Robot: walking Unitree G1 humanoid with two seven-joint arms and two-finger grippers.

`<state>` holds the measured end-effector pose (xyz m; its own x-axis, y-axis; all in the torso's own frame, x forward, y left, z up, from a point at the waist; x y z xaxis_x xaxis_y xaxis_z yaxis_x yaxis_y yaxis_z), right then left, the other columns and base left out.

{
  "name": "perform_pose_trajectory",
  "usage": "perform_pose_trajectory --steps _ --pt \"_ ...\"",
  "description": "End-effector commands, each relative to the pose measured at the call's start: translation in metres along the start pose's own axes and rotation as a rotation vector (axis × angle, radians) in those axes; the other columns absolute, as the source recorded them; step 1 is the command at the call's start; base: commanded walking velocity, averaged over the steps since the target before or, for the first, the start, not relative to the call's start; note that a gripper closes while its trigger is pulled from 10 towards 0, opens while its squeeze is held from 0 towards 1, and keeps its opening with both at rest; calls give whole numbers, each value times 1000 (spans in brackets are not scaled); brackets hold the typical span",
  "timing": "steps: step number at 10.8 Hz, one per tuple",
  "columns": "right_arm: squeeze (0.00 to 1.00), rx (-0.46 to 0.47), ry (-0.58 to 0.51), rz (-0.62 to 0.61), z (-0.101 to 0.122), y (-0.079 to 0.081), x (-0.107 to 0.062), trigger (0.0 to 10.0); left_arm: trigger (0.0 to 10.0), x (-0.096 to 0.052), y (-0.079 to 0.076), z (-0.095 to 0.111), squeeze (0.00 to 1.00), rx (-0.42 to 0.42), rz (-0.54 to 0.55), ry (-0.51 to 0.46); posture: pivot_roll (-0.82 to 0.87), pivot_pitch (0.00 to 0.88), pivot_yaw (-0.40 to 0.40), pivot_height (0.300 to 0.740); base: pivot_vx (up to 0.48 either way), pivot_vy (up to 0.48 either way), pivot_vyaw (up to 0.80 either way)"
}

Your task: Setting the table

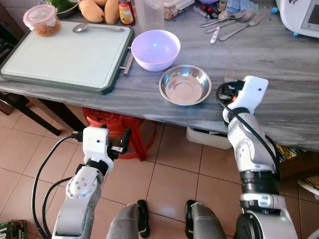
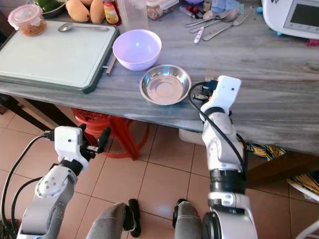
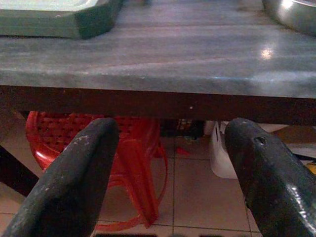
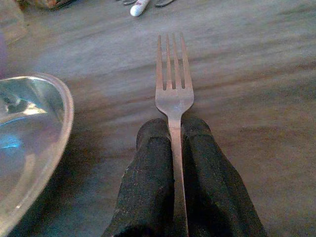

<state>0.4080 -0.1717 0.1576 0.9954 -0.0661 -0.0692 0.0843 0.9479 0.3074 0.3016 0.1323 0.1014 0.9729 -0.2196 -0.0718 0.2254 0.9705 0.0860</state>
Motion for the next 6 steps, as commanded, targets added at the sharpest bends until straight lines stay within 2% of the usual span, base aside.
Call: perform_pose_trajectory --steps 1,4,6 --pt "0 12 143 -22 -39 -7 -3 10000 10000 -2 0 -3 0 4 -4 14 -13 266 75 740 0 0 0" --pt "0 -8 205 4 -49 -1 -2 10000 10000 -1 -2 -3 0 -2 0 13 -13 270 64 740 0 0 0" --pt "0 -17 226 -17 -52 -8 -2 10000 10000 0 -1 -4 0 -4 4 13 -12 269 62 740 0 0 0"
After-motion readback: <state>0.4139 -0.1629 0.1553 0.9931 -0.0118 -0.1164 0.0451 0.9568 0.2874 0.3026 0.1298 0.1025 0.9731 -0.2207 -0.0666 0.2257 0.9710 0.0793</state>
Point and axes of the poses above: a point about 5 cm out from each wrist's last joint towards the gripper, its own x axis pointing out of the wrist towards the gripper, its own z axis along the axis of the wrist's last joint, y = z × x, the point moved 6 cm from there along x, pointing out of the wrist towards the gripper, and after that the axes turned 6 degrees about x, right-handed, at the moved point
